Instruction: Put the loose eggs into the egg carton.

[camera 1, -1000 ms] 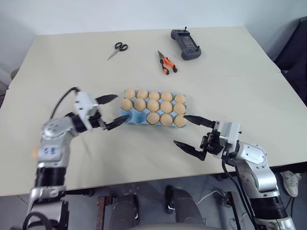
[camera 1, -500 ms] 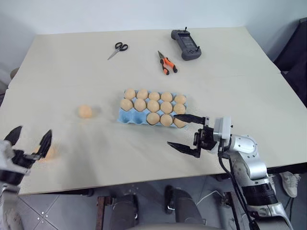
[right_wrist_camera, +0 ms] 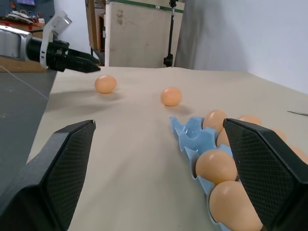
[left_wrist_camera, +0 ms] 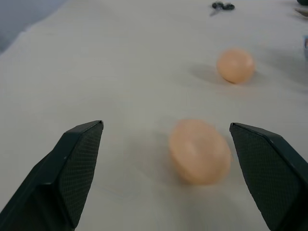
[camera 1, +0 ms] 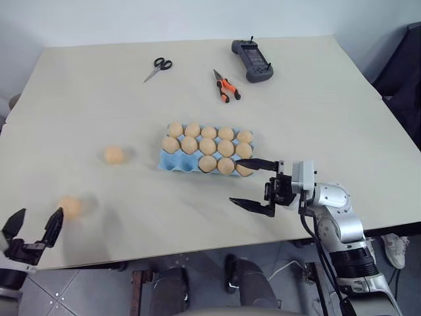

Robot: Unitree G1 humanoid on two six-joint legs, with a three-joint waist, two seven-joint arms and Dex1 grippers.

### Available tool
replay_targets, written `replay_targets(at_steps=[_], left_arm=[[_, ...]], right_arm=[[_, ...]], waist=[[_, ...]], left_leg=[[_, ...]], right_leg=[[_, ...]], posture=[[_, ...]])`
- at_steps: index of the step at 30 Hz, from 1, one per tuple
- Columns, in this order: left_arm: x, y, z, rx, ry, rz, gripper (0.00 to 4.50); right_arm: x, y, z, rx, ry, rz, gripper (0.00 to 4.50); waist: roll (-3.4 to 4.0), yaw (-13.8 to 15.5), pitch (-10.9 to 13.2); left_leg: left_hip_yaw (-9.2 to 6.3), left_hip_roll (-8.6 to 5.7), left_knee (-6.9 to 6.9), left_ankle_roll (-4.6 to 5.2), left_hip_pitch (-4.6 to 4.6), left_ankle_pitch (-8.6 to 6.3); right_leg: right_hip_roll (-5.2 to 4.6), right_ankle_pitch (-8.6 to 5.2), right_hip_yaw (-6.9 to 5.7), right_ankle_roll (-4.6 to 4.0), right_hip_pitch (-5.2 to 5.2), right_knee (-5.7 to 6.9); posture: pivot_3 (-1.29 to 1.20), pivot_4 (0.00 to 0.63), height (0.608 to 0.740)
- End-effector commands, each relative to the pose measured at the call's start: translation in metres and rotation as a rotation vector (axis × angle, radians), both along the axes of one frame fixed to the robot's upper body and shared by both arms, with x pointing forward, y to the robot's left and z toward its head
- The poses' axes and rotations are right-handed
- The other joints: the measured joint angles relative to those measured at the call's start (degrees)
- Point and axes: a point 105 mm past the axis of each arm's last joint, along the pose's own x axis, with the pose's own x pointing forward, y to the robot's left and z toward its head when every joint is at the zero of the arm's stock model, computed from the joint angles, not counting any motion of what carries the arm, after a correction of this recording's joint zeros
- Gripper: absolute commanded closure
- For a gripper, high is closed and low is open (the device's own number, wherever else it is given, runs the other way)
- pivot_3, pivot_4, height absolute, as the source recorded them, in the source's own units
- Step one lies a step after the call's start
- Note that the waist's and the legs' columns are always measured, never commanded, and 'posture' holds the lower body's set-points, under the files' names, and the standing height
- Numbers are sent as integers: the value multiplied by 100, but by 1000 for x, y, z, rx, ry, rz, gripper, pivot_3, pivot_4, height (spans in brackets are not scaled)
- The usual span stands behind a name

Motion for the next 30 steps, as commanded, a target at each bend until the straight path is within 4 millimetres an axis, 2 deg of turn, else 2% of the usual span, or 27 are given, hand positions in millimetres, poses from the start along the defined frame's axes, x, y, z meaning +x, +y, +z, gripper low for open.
replay_targets(at_steps=[1, 7, 10, 11, 12, 18, 21, 23, 25, 27, 28, 30], left_arm=[[10, 1, 3, 67, 36, 0, 20], [33, -3, -11, 80, 119, -35, 20], [37, -2, -22, 81, 186, -44, 20], [38, -3, -23, 68, 184, -52, 408], [37, -2, -26, 65, 200, -53, 526], [42, -1, -20, 87, 136, -69, 2417], [56, -13, 6, 92, 14, -167, 2417], [68, -31, 19, 150, 3, -294, 2417], [83, -61, 30, 239, 20, -490, 2417], [90, -87, 36, 326, 33, -667, 2417], [94, -98, 37, 343, 37, -740, 2417], [110, -132, 42, 364, 37, -925, 2417]], right_arm=[[-3, -1, 8, 19, -34, 8, 0], [-3, 0, 8, 23, -32, -1, 0], [-3, 2, 8, 26, -35, -5, 0], [-3, 2, 8, 28, -37, -7, 0], [-3, 2, 9, 31, -38, -10, 0], [-4, 3, 8, 36, -35, -15, 0], [-4, 2, 7, 32, -33, -19, 0], [-2, 1, 7, 25, -36, -28, 0], [0, -2, 8, 19, -39, -41, 0], [1, -5, 9, 11, -44, -52, 0], [1, -7, 10, 10, -46, -58, 0], [3, -12, 11, 4, -54, -82, 0]], waist=[[-1, 4, -1], [1, -2, 0], [0, -17, 0], [0, -19, 0], [0, -17, 0], [3, -10, -1], [3, -3, -1], [1, 29, -2], [3, 59, -1], [5, 92, -1], [9, 94, -2], [21, 139, -3]], left_leg=[[0, 0, 0, 0, 0, 0], [2, 0, -4, 0, 1, 0], [8, 3, -5, -6, 1, -5], [10, 3, -5, -6, 1, -5], [14, 6, -5, -8, 1, -8], [14, 8, -4, -11, 5, -9], [14, 8, -4, -12, 4, -8], [10, 8, -3, -13, 3, -7], [8, 6, -3, -14, 2, -5], [9, 3, -3, -13, 2, -4], [15, 2, -3, -13, 3, -5], [32, 0, -5, -3, 5, -11]], right_leg=[[0, 0, 0, 0, 0, 0], [-2, 0, 1, 0, -1, 1], [-2, 0, -2, -1, -6, 4], [-2, 0, -5, -2, -9, 7], [-2, -1, -9, -3, -11, 7], [-11, -5, -24, -10, -13, 16], [-13, -5, -26, -11, -13, 17], [-15, -5, -32, -12, -11, 17], [-16, -5, -35, -12, -11, 18], [-15, -5, -36, -12, -12, 18], [-13, -5, -38, -12, -12, 17], [-14, -4, -54, -11, -13, 18]], posture=[[0, 150, 740], [0, 150, 740], [0, 150, 740], [0, 150, 740], [0, 150, 740], [0, 150, 740], [0, 150, 740], [0, 150, 740], [0, 150, 740], [0, 150, 740], [0, 150, 740], [0, 150, 740]])
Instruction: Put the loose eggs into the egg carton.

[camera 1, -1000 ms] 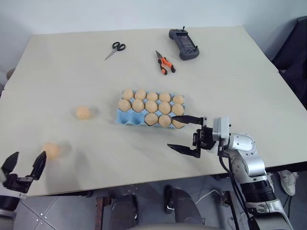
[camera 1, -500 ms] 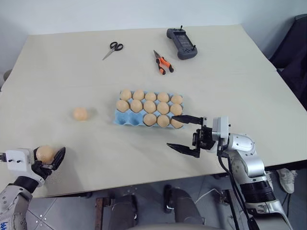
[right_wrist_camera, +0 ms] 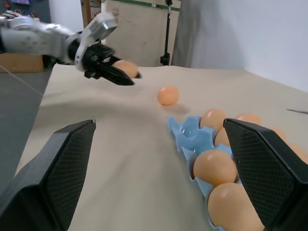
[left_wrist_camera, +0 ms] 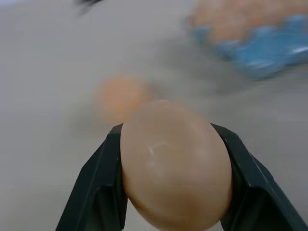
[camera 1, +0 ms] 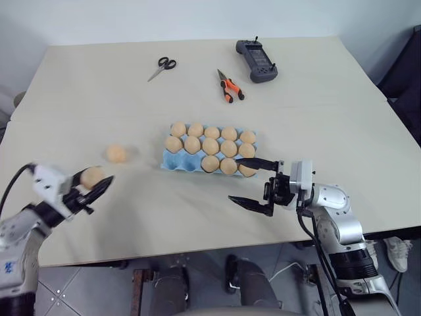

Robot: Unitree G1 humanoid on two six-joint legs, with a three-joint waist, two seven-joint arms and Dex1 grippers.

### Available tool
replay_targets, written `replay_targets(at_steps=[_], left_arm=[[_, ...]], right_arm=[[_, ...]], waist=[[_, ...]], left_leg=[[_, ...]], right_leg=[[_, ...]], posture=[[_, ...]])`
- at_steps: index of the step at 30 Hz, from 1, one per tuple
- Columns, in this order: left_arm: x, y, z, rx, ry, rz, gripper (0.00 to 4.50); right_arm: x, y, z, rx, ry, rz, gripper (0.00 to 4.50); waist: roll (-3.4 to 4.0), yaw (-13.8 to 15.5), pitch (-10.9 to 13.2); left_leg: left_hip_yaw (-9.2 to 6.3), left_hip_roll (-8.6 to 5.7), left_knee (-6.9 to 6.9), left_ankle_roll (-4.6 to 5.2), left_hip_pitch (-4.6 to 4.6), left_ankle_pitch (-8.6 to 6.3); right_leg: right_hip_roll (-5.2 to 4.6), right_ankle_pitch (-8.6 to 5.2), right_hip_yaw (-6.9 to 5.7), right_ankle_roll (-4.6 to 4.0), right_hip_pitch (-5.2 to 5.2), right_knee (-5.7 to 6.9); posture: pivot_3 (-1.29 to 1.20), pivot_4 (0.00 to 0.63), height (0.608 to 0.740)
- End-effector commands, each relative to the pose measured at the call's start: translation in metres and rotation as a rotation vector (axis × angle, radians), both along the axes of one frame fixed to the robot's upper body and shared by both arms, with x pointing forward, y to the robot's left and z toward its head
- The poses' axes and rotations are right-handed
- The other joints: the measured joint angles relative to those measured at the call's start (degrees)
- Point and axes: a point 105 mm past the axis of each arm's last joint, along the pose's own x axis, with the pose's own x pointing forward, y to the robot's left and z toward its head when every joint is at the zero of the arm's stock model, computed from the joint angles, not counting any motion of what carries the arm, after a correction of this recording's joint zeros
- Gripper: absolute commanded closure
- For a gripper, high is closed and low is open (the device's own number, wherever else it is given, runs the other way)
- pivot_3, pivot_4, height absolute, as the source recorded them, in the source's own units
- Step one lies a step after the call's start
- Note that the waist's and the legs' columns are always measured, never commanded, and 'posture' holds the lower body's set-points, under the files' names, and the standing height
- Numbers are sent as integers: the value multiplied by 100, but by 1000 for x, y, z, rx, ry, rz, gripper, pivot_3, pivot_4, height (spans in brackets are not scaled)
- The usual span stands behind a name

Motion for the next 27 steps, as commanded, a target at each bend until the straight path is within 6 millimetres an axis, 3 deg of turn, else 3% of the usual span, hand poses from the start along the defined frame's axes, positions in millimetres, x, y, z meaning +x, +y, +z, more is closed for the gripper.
replay_targets(at_steps=[1, 3, 6, 11, 13, 14, 21, 23, 27], left_arm=[[21, -58, 7, 42, 14, -292, 2417], [37, -82, 10, 45, 6, -374, 2417], [45, -117, 4, 92, 17, -522, 2417], [58, -135, 5, 101, 1, -568, 2417], [62, -136, 5, 100, -6, -559, 2417], [63, -136, 5, 90, -4, -553, 2180], [70, -138, 16, 58, -85, -523, 25], [65, -135, 21, 34, -89, -537, 25], [55, -105, 29, -2, -125, -466, 25]], right_arm=[[1, -13, 13, 1, -62, -54, 0], [-1, -18, 11, -13, -36, -63, 0], [-3, -22, 11, -12, -27, -101, 0], [-9, -24, 14, 2, -43, -141, 0], [-11, -25, 14, 7, -41, -158, 0], [-12, -26, 13, 8, -40, -164, 0], [-14, -23, 13, 27, -37, -182, 0], [-13, -23, 14, 27, -36, -181, 0], [-12, -22, 14, 29, -32, -168, 0]], waist=[[7, 65, 1], [5, 89, -2], [5, 57, -4], [4, -58, -3], [4, -61, -3], [4, -61, -3], [4, -53, -3], [4, -51, -3], [4, -118, -3]], left_leg=[[6, -3, 2, 4, -1, 1], [36, -11, 8, 27, -6, 24], [73, -20, 9, 21, -2, 26], [110, -7, 10, 13, 4, 20], [108, -6, 10, 11, 5, 21], [106, -7, 11, 11, 6, 21], [105, -12, 18, 31, 5, 18], [103, -10, 18, 42, 7, 13], [103, -9, 18, 41, 10, 15]], right_leg=[[1, 0, -10, 1, -2, 7], [-1, 2, -27, 4, -2, 17], [6, 4, -35, 7, 0, 25], [14, 4, -42, 8, -17, 32], [15, 4, -41, 7, -19, 36], [14, 4, -41, 7, -18, 33], [-2, 5, -35, 8, -16, 16], [-1, 6, -36, 5, -16, 21], [2, 8, -35, 0, -17, 28]], posture=[[0, 150, 740], [0, 150, 740], [0, 150, 740], [0, 150, 740], [0, 150, 740], [0, 150, 740], [0, 150, 740], [0, 150, 740], [0, 150, 740]])
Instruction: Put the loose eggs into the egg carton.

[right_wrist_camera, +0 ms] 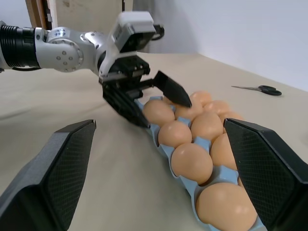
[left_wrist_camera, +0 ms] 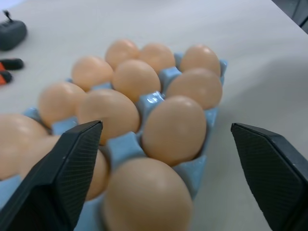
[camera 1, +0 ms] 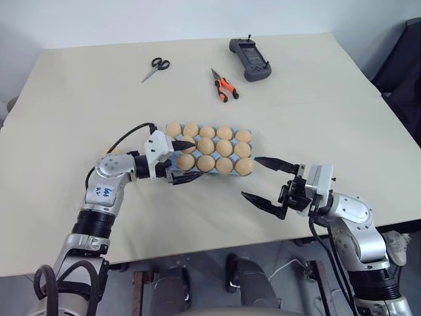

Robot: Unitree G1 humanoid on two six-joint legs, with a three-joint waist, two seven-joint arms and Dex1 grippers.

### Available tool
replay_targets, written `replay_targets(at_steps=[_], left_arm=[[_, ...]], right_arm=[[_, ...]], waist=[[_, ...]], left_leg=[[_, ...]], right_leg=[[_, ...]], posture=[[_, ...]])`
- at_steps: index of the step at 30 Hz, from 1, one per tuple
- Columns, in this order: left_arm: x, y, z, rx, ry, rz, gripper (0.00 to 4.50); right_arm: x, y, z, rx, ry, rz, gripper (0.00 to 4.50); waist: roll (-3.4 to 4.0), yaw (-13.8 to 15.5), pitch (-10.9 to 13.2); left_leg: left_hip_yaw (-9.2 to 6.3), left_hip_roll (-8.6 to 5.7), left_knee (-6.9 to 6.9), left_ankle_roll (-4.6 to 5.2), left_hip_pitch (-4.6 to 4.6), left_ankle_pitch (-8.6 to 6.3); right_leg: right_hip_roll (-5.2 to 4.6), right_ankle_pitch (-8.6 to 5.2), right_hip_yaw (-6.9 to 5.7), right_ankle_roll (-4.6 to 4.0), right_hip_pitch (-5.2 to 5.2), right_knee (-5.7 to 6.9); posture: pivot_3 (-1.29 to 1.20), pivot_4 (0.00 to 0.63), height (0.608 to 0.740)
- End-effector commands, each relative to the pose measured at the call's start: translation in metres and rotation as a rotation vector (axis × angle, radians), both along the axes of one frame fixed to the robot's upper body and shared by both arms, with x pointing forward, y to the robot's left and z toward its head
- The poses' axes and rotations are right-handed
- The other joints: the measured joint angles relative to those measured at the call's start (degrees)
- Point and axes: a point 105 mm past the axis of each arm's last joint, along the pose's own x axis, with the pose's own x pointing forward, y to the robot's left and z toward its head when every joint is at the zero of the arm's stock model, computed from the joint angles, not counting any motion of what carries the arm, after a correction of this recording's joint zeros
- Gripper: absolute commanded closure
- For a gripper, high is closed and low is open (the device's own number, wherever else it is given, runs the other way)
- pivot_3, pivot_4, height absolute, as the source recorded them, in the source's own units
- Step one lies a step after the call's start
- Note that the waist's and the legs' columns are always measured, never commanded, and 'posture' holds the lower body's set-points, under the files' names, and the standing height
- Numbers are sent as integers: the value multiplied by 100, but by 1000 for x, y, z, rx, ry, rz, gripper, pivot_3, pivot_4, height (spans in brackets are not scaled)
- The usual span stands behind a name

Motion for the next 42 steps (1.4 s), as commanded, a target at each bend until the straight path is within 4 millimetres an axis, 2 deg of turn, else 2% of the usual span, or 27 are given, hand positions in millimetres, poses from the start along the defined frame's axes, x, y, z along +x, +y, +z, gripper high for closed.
replay_targets(at_steps=[1, 7, 10, 12, 15, 19, 23, 34, 37, 41, 42], left_arm=[[-11, 33, 20, -65, -88, 84, 25], [-34, 108, 17, -139, -112, 382, 25], [-53, 149, 5, -164, -78, 549, 25], [-65, 164, -5, -155, -57, 628, 25], [-81, 177, -15, -168, -34, 728, 25], [-91, 183, -22, -195, -17, 806, 25], [-85, 183, -25, -207, -18, 864, 25], [-3, 172, -21, -137, 31, 878, 25], [8, 168, -29, -106, 75, 875, 25], [10, 163, -32, -86, 79, 851, 25], [8, 165, -34, -83, 77, 860, 427]], right_arm=[[-2, 2, 11, 20, -42, 22, 0], [-1, 6, 9, 23, -39, 59, 0], [-1, 9, 8, 30, -35, 73, 0], [-1, 11, 7, 36, -26, 82, 0], [1, 15, 6, 41, -21, 103, 0], [5, 19, 8, 45, -30, 118, 0], [6, 19, 9, 47, -32, 125, 0], [6, 19, 11, 32, -33, 128, 0], [6, 20, 12, 32, -37, 126, 0], [5, 20, 12, 35, -41, 119, 0], [5, 20, 12, 36, -41, 117, 0]], waist=[[0, -39, 0], [0, -29, 0], [0, -18, 0], [0, -22, 0], [-1, -14, 0], [-2, -8, -1], [-2, -9, -1], [-5, 3, -3], [-5, -32, -3], [-5, -41, -3], [-5, -33, -3]], left_leg=[[-1, 2, 0, 0, 4, 0], [-6, 19, -7, 5, 37, -7], [-5, 22, -7, 11, 49, -13], [-4, 22, -7, 4, 52, -24], [-2, 22, -8, -9, 52, -41], [0, 24, -8, -14, 52, -47], [2, 30, -9, -18, 53, -49], [21, 29, -10, 3, 57, -42], [22, 22, -10, 4, 59, -51], [26, 26, -11, -15, 60, -61], [25, 27, -11, -23, 60, -59]], right_leg=[[1, 0, 3, 0, 0, 1], [-2, -1, 32, -2, 1, 14], [-12, -1, 37, -2, 11, 12], [-17, -1, 37, -2, 13, 8], [-19, -1, 39, -1, 14, 1], [-20, -1, 38, -1, 14, -3], [-20, -1, 39, -2, 15, -6], [-8, 0, 25, -2, 13, -3], [-8, 1, 11, -1, 12, 5], [3, 1, -1, -1, 9, 23], [4, 1, -4, 0, 8, 23]], posture=[[0, 150, 740], [0, 150, 740], [0, 150, 740], [0, 150, 740], [0, 150, 740], [0, 150, 740], [0, 150, 740], [0, 150, 740], [0, 150, 740], [0, 150, 740], [0, 150, 740]])
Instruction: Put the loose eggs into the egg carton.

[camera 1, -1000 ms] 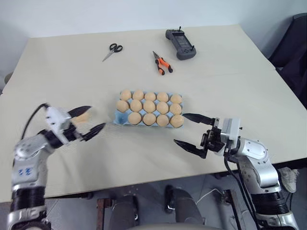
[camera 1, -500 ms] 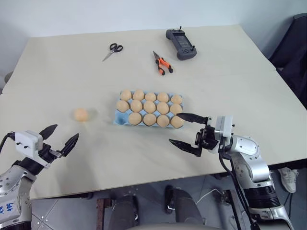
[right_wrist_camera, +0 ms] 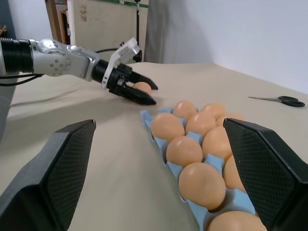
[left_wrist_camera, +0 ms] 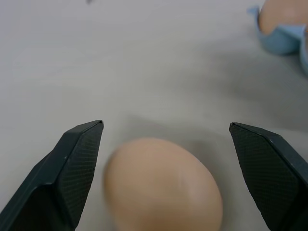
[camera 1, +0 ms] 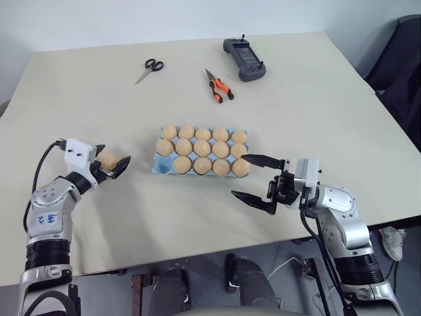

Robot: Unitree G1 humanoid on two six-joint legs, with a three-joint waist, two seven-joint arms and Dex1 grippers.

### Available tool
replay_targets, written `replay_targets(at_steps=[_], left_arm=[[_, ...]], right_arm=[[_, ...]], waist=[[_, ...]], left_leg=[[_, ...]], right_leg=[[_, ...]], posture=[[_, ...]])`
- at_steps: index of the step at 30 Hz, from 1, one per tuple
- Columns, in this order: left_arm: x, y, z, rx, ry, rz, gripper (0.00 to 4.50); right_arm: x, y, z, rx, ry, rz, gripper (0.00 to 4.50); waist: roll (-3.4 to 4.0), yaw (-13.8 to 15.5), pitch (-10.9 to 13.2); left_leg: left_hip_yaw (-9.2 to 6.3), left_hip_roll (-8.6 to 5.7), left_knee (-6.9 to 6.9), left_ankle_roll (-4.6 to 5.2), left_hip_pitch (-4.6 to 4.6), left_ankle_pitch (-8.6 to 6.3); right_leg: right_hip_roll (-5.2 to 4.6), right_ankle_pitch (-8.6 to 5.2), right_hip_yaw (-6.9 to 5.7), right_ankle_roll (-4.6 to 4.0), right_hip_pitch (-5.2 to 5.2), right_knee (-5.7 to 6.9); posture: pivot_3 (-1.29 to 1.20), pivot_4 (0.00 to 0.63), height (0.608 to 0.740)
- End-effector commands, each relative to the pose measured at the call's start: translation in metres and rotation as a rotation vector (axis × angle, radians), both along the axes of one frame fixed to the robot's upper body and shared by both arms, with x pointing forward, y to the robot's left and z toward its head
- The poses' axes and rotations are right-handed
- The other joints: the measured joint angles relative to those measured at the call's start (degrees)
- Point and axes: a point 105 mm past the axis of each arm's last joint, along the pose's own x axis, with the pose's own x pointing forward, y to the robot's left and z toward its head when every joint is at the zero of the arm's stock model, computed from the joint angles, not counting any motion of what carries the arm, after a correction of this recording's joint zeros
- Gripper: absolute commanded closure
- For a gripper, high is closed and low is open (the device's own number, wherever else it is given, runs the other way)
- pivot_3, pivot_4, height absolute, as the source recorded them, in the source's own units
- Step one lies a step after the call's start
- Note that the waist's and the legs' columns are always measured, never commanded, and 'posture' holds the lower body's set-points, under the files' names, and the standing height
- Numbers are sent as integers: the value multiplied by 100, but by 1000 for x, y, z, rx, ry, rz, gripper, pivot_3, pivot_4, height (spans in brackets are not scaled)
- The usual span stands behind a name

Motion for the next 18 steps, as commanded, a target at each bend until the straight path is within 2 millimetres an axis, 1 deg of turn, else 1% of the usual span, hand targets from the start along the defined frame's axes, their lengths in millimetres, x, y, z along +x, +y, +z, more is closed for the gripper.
replay_targets(at_steps=[1, 4, 6, 7, 8, 9, 11, 13, 16, 18], left_arm=[[-5, 6, 4, 29, -21, 8, 645], [-8, 11, 3, 39, -22, 22, 1580], [-8, 11, 7, 28, -37, 22, 2201], [-8, 8, 12, 11, -53, 4, 2316], [-7, 5, 16, 0, -65, -9, 2316], [-7, -2, 23, -6, -92, -49, 2316], [-7, -27, 45, -38, -156, -178, 2316], [-8, -53, 58, -15, -183, -306, 2316], [-6, -79, 66, 17, -190, -413, 2316], [-6, -90, 66, 32, -190, -458, 2316]], right_arm=[[-5, 1, 9, 16, -44, 1, 0], [-5, 1, 9, 19, -41, -6, 0], [-5, 0, 9, 20, -41, -10, 0], [-5, 0, 8, 19, -41, -11, 0], [-5, 0, 8, 19, -41, -12, 0], [-4, 0, 8, 19, -42, -13, 0], [-3, 0, 8, 16, -43, -14, 0], [-3, 0, 8, 13, -44, -15, 0], [-3, 0, 8, 11, -46, -17, 0], [-3, 0, 8, 10, -48, -20, 0]], waist=[[0, 13, 0], [0, 12, 0], [0, 11, 0], [0, 12, 0], [0, 13, 0], [0, 15, 0], [-1, 16, 0], [-1, 56, 0], [-1, 99, 0], [0, 93, -1]], left_leg=[[0, 0, -1, -3, 0, 0], [2, -1, 0, 2, 0, -5], [7, -1, 0, 15, 3, -11], [8, 1, 0, 22, 5, -15], [7, 7, 0, 24, 5, -15], [7, 18, 1, 24, 5, -13], [7, 19, 1, 23, 4, -9], [6, 20, 3, 23, 3, -6], [5, 10, 4, 26, 3, -3], [11, -11, 4, 26, 4, -3]], right_leg=[[-1, 0, -3, 0, 0, -1], [-5, 0, -6, 0, 2, -6], [-10, 0, -5, 0, 2, -13], [-12, 0, -5, 0, 2, -22], [-13, 0, -6, 0, 2, -22], [-13, -1, -7, -2, 2, -22], [-14, -2, -9, -3, 2, -21], [-17, -2, -10, -4, 3, -20], [-21, -2, -9, -3, 5, -21], [-19, -2, -8, -3, 6, -22]], posture=[[0, 150, 740], [0, 150, 740], [0, 150, 740], [0, 150, 740], [0, 150, 740], [0, 150, 740], [0, 150, 740], [0, 150, 740], [0, 150, 740], [0, 150, 740]])
